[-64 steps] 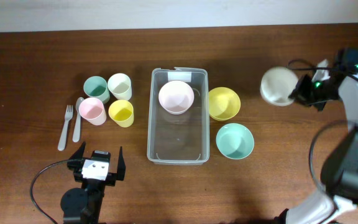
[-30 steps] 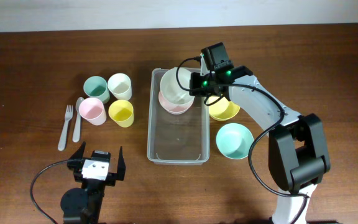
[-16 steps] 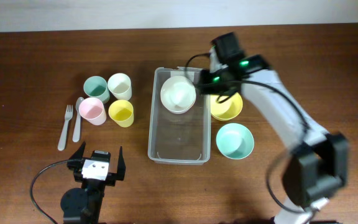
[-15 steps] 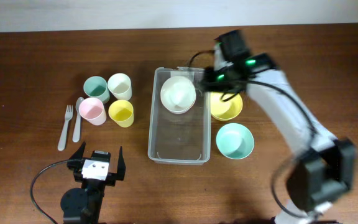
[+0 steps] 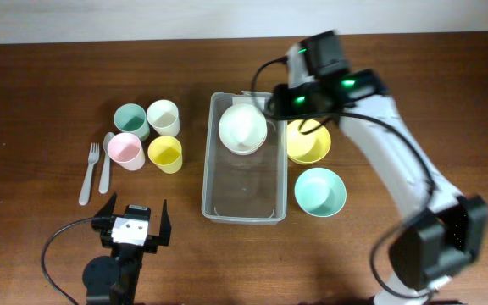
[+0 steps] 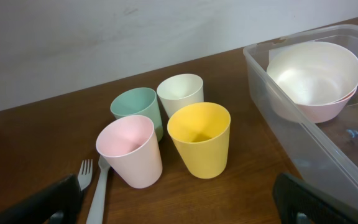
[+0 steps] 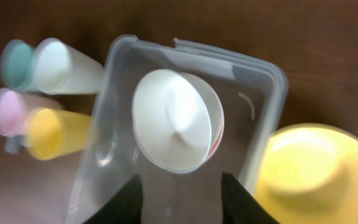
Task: Pack container
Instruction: 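Carry the white bowl over and stack it into the pink bowl, then move the right gripper to the yellow bowl and grasp its rim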
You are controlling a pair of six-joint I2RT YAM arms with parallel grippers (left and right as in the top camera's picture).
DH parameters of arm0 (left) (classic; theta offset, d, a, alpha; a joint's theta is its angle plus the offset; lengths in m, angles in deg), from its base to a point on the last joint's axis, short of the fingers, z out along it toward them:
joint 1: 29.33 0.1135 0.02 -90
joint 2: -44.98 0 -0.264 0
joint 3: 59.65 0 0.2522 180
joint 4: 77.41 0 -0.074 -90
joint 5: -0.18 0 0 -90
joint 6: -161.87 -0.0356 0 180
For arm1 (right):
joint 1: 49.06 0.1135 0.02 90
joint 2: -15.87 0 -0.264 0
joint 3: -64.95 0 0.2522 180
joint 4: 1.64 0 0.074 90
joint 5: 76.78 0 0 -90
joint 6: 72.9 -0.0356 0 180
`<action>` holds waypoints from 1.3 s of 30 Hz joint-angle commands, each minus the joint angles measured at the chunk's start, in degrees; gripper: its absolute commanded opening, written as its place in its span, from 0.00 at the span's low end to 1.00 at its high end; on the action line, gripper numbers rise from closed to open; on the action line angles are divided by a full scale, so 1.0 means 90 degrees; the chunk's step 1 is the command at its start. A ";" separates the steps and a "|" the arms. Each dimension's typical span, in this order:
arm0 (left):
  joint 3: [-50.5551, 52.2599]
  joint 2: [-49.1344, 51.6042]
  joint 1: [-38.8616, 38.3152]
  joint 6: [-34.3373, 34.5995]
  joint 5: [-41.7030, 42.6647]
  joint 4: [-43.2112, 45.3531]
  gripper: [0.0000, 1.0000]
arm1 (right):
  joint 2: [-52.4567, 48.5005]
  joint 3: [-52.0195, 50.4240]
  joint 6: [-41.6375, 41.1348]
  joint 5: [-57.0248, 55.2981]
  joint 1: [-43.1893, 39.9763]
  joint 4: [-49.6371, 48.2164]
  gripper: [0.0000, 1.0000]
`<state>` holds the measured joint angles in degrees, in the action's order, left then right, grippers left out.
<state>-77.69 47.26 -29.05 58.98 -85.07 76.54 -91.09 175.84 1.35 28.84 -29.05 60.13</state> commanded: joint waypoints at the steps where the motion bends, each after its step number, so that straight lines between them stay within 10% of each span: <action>1: 0.0053 -0.0041 -0.0012 -0.0056 0.0095 0.0029 1.00 | -0.0743 0.0002 0.0393 -0.0459 0.0155 -0.0435 0.40; 10: 0.0053 -0.0041 -0.0012 -0.0056 0.0095 0.0029 1.00 | -0.1574 0.0002 0.0367 -0.0476 0.0017 -0.0920 0.40; 15: 0.0053 -0.0041 -0.0012 -0.0056 0.0095 0.0029 1.00 | -0.1617 0.0002 0.0364 -0.0454 0.0044 -0.0906 0.04; 23: 0.0053 -0.0041 -0.0012 -0.0053 0.0095 0.0029 1.00 | -0.1447 0.0012 0.0342 0.0024 0.0019 -0.0758 0.04; 24: 0.0053 -0.0041 -0.0012 -0.0053 0.0095 0.0029 1.00 | -0.1401 0.0012 0.0345 0.0024 0.0017 -0.0733 0.09; 25: 0.0053 -0.0041 -0.0012 -0.0053 0.0095 0.0029 1.00 | -0.1316 0.0024 0.0372 0.0024 0.0017 -0.0685 0.41; 27: 0.0053 -0.0041 -0.0012 -0.0056 0.0095 0.0029 1.00 | -0.1137 0.0075 0.0393 -0.0002 0.0005 -0.0549 0.55; 39: 0.0053 -0.0041 -0.0012 -0.0056 0.0095 0.0029 1.00 | 0.1032 0.0330 0.0364 -0.0719 -0.1020 0.1231 0.51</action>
<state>-77.69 47.26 -29.05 58.98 -85.07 76.54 -86.70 177.61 4.23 24.38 -34.38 68.35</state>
